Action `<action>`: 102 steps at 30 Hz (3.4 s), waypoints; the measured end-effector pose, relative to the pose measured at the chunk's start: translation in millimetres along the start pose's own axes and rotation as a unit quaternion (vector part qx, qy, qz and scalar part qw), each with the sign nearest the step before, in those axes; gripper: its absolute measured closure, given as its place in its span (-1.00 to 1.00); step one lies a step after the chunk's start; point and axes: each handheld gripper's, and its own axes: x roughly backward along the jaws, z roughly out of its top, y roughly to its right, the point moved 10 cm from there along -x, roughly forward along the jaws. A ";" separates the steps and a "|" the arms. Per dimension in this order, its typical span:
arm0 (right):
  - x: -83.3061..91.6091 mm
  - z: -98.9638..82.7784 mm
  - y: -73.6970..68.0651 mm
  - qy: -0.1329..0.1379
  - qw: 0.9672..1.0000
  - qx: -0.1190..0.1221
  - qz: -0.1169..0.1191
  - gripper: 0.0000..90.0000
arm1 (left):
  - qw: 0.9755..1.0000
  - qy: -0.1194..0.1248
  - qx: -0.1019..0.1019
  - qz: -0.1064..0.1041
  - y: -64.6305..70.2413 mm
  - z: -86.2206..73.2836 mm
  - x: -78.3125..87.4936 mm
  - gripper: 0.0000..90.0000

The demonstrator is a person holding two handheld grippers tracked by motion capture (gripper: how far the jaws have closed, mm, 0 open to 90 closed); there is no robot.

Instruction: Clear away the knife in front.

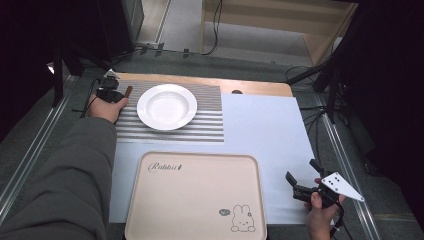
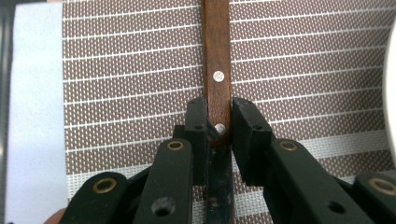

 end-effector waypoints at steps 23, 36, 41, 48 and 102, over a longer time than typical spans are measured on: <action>0.6 0.9 -0.8 0.003 1.000 -0.002 0.006 -1.00 | 0.999 0.015 -0.041 -0.004 -5.5 -0.5 33.4 0.73; 0.7 1.1 -1.7 0.004 1.000 0.001 0.009 -1.00 | 0.997 0.024 -0.057 -0.036 15.2 -4.0 58.0 0.73; 0.8 1.0 -1.9 0.004 1.000 0.001 0.009 -1.00 | 0.997 0.031 -0.056 -0.052 24.4 -7.9 65.5 0.73; 0.6 0.9 -2.2 0.003 1.000 0.003 0.008 -1.00 | 0.995 0.030 -0.040 -0.081 32.9 -22.5 67.3 0.73; 0.0 0.7 -3.2 0.001 1.000 0.010 0.006 -1.00 | 0.972 0.047 -0.143 -0.182 138.7 -131.2 150.5 0.73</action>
